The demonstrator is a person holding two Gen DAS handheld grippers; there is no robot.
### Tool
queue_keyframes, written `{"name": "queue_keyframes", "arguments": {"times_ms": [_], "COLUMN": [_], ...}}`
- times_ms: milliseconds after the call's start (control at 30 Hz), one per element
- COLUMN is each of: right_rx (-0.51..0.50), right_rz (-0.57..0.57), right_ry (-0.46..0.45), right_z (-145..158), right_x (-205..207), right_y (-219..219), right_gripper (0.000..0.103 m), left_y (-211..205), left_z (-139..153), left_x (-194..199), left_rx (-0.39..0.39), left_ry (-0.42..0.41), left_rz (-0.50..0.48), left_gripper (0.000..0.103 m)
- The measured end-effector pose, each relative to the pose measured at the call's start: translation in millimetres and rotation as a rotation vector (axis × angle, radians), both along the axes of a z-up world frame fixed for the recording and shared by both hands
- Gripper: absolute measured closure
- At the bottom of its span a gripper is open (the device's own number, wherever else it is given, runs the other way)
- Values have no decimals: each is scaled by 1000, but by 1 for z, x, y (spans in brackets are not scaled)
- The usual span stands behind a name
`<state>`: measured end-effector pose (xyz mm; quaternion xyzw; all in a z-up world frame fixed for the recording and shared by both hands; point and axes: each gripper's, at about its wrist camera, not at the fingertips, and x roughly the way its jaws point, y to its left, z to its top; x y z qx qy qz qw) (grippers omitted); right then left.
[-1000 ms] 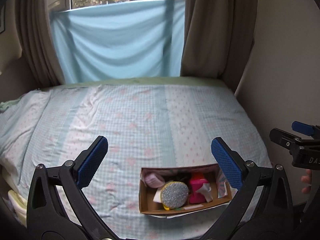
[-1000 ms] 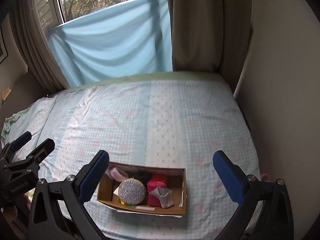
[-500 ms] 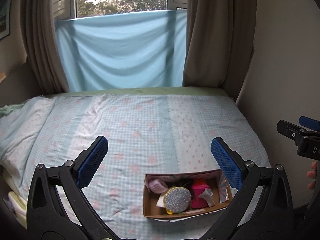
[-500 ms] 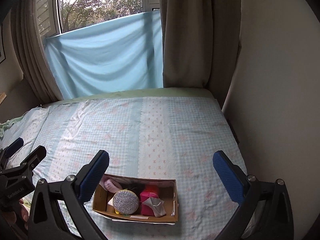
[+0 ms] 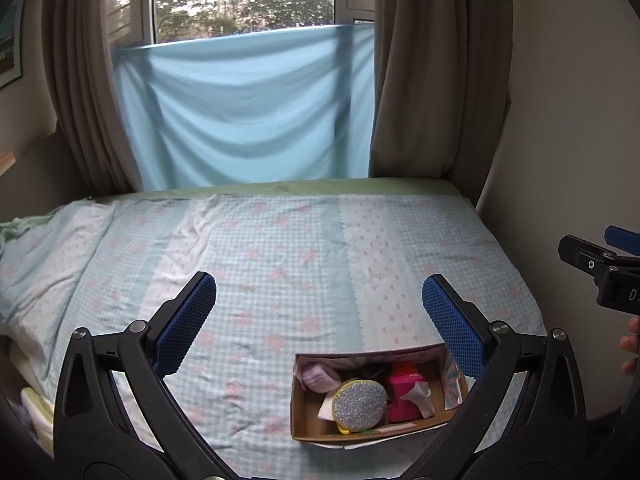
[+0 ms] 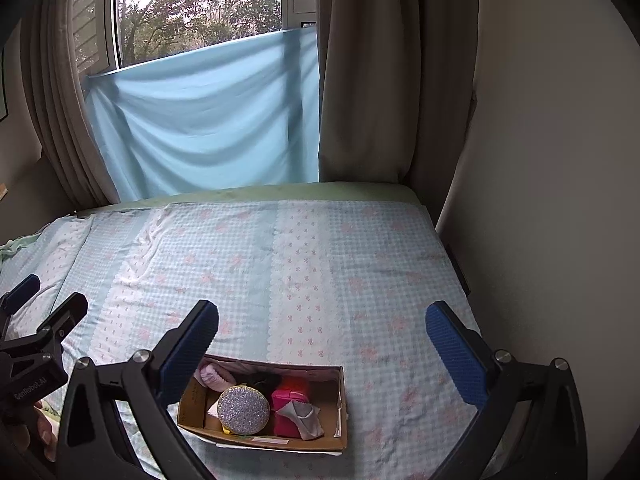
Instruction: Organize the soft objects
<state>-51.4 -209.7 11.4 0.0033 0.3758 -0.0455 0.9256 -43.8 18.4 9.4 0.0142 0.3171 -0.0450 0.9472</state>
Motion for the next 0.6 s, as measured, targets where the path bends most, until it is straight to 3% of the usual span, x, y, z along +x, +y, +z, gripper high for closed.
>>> {"name": "queue_keyframes", "arguments": {"times_ms": [600], "right_rx": [-1], "right_rz": [-5], "right_ry": [-13], "right_z": [2], "right_x": [3], "right_y": [-2], "right_gripper": [0], "left_y": [-2], "left_z": [0], "left_x": [3], "left_rx": [1], "left_ry": [-2], "left_rz": [0], "left_gripper": [0]}}
